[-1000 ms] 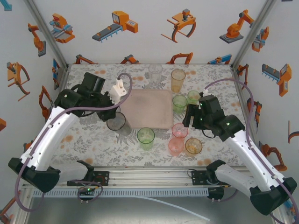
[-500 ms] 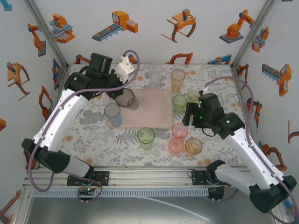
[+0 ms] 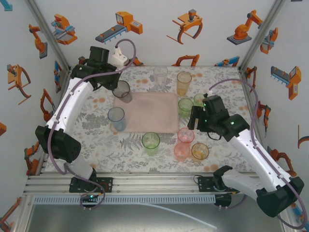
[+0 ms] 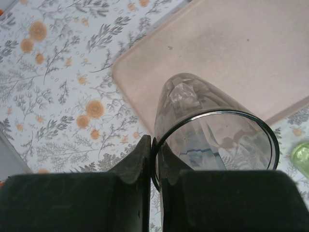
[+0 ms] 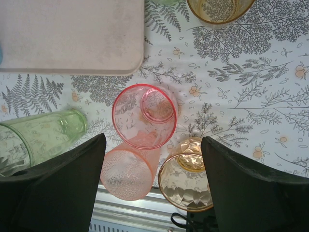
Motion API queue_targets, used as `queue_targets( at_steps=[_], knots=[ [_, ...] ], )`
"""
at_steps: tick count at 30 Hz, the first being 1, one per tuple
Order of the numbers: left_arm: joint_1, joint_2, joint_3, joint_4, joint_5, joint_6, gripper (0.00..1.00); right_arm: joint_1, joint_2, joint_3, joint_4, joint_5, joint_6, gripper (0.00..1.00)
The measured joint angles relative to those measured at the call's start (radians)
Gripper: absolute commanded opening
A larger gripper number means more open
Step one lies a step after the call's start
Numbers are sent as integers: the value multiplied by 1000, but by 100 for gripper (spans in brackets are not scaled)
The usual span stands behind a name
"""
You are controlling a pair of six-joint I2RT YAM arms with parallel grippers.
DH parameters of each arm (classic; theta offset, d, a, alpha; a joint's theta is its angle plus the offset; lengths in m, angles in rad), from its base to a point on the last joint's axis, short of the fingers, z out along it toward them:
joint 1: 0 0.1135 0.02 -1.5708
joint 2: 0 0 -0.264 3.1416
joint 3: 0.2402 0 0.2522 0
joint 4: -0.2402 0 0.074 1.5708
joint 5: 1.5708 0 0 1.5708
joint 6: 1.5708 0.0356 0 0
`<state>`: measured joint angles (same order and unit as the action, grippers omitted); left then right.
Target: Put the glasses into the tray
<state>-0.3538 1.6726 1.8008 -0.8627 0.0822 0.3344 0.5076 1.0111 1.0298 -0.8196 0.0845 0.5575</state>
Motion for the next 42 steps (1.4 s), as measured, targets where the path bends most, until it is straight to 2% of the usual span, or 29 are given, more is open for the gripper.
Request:
queue_targets(
  at_steps=[13, 42],
  knots=[
    [67, 119, 0, 22, -8, -34, 0, 0, 20, 0, 18, -18, 0, 72],
    [105, 231, -77, 70, -11, -43, 2, 0, 39, 0, 25, -26, 3, 73]
  ],
)
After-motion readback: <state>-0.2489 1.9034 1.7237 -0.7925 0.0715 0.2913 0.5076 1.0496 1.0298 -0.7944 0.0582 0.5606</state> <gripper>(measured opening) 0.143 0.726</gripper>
